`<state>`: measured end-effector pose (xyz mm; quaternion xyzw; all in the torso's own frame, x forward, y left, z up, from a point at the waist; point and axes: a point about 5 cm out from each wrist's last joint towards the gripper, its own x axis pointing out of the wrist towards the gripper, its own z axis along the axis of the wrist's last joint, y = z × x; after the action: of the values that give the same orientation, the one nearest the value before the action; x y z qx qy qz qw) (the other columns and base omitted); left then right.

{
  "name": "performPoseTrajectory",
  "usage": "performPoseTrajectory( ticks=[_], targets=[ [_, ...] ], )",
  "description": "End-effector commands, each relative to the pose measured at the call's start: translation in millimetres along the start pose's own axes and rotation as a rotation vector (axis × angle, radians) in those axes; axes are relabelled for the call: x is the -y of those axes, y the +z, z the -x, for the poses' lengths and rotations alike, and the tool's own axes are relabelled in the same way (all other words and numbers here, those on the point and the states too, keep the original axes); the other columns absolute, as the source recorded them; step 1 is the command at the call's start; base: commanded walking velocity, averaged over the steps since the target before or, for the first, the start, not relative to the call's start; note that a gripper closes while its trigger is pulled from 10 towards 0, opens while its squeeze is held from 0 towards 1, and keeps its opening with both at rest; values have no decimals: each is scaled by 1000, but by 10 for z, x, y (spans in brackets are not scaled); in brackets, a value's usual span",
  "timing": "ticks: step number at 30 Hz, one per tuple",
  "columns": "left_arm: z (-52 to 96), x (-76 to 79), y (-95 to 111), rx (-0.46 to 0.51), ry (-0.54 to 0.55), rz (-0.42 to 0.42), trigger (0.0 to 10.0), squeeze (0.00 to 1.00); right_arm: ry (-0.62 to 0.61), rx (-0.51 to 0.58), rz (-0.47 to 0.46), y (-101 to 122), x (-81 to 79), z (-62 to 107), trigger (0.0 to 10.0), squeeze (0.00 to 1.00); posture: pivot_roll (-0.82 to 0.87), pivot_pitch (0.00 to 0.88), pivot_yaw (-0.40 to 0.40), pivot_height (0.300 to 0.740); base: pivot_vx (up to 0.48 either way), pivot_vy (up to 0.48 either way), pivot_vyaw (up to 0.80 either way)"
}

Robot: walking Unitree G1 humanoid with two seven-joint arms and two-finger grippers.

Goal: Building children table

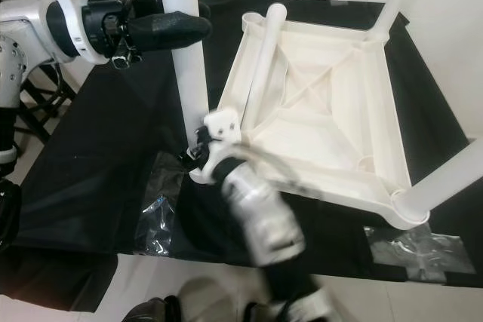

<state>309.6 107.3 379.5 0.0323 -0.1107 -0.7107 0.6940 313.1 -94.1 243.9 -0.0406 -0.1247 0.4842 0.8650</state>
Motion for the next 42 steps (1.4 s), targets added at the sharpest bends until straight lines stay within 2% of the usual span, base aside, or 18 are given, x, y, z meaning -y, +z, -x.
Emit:
performPoseTrajectory(
  ticks=[1,2,3,4,8,13,14,15,16,17,18,20,30,31,34,35,37,42],
  targets=[
    [-93,46,-127,-37,-86,61,0,0,170,-5,13,28,14,58,10000,671,109,168,20,740,0,0,0],
    [-93,46,-127,-37,-86,61,0,0,170,-5,13,28,14,58,10000,671,109,168,20,740,0,0,0],
    [-94,46,-128,-36,-89,61,0,0,203,-30,30,47,87,104,10000,671,109,169,20,740,0,0,0],
    [-95,47,-129,-37,-92,62,0,0,232,-63,46,74,190,131,10000,0,110,168,22,740,0,0,0],
    [-100,60,-134,-43,-105,63,0,0,331,-121,35,167,413,133,10000,0,115,171,24,740,0,0,0],
    [-109,69,-126,-45,-111,60,0,0,398,-150,-8,138,474,80,10000,0,123,171,26,740,0,0,0],
    [-113,74,-122,-47,-114,59,0,0,409,-154,-17,118,484,41,7059,0,124,172,28,740,0,0,0],
    [-113,74,-122,-47,-114,59,0,0,409,-154,-17,118,484,41,7059,0,124,172,28,740,0,0,0],
    [-117,77,-119,-48,-117,58,0,0,413,-157,-26,97,490,1,3333,0,124,172,28,740,0,0,0],
    [-118,79,-117,-49,-120,58,0,0,430,-153,-38,93,496,-13,3333,0,124,172,28,740,0,0,0],
    [-121,82,-114,-49,-123,57,0,0,452,-159,-47,72,488,-31,0,0,127,173,29,740,0,0,0],
    [-126,87,-113,-51,-129,55,0,0,513,-174,-53,39,483,-47,0,0,130,172,30,740,0,0,0],
    [-158,81,-114,-47,-147,49,0,0,528,-173,-56,15,531,-103,0,0,126,172,29,740,0,0,0],
    [-169,59,-113,-38,-136,58,7725,447,508,-166,-58,3,540,-92,0,0,121,171,32,740,0,0,0],
    [-175,43,-112,-32,-128,65,7725,447,494,-161,-60,-6,545,-84,0,0,121,171,32,740,0,0,0],
    [-179,23,-110,-24,-113,62,10000,1000,454,-152,-57,-36,550,-63,0,0,117,172,36,740,0,0,0],
    [-180,-25,-111,-18,-67,51,10000,1000,365,-131,-67,-90,548,-28,0,0,116,173,36,740,0,0,0],
    [-177,-75,-116,-18,-14,44,10000,1000,256,-118,-92,-168,520,-3,0,0,107,177,22,740,0,0,0]
  ],
)
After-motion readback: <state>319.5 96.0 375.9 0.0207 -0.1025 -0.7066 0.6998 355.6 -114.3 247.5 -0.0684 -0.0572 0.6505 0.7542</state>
